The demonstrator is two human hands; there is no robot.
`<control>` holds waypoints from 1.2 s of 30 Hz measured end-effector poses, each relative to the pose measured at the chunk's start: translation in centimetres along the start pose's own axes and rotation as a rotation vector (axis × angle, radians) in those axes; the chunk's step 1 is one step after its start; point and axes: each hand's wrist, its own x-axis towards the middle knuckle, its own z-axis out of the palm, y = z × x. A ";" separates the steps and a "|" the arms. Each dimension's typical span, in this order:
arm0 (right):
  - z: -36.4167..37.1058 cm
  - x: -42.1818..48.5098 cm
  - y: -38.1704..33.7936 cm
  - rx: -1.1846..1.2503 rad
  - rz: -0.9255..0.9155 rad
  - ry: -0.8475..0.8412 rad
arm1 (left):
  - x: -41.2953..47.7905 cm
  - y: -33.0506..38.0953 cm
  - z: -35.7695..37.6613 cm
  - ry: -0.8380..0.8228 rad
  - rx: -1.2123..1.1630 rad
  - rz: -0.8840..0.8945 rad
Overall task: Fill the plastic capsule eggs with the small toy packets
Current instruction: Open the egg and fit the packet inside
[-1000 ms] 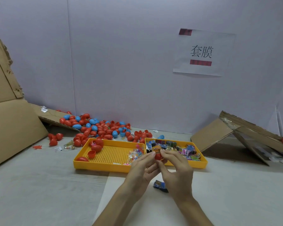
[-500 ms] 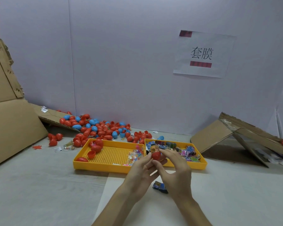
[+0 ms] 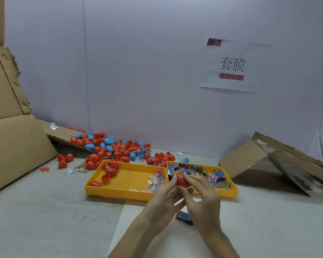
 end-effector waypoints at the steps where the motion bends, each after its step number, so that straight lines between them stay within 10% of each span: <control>1: 0.0 0.0 0.1 -0.004 -0.002 0.004 | 0.0 0.0 0.0 0.001 0.001 0.002; 36: 0.1 0.0 1.0 0.045 -0.025 0.002 | 0.5 -0.7 -0.1 0.141 0.268 0.183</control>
